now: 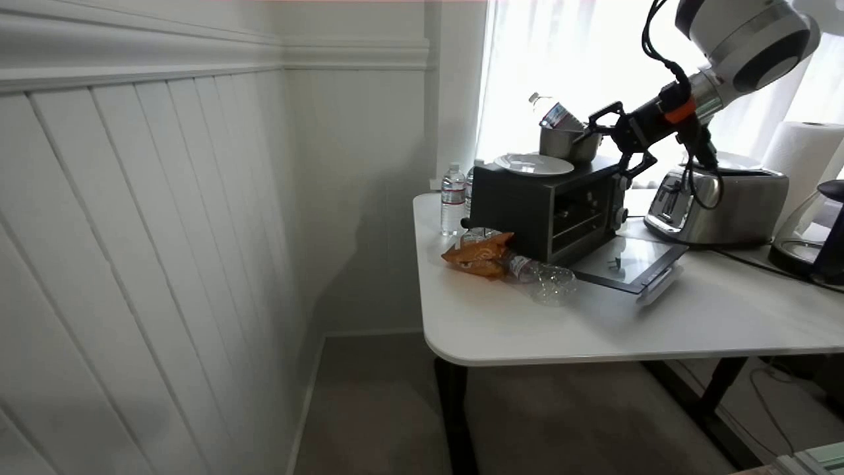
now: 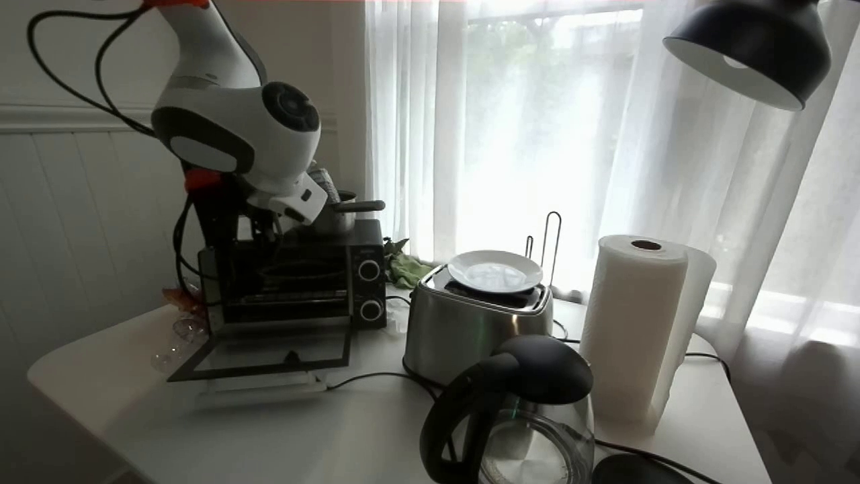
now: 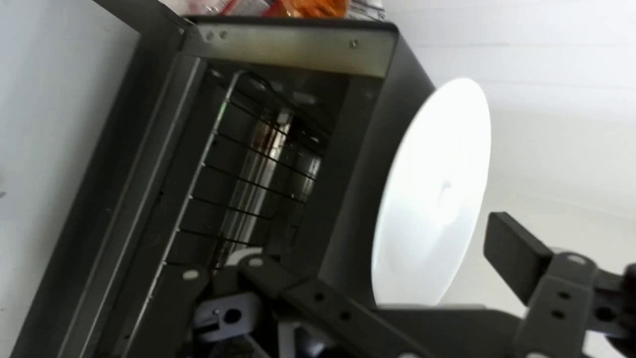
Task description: Pick the white plate and put it on top of the oven
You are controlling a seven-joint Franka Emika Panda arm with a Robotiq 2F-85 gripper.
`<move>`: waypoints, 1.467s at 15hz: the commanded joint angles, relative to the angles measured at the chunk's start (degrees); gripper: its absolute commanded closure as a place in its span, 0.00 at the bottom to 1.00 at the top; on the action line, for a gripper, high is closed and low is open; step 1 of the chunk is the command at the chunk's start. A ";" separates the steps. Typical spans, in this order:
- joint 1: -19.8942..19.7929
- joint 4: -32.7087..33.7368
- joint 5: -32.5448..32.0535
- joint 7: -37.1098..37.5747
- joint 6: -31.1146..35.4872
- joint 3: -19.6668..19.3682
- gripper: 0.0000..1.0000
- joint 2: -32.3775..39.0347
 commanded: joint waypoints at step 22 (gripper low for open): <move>-11.37 19.29 -75.34 1.70 -49.93 -11.03 0.00 -17.65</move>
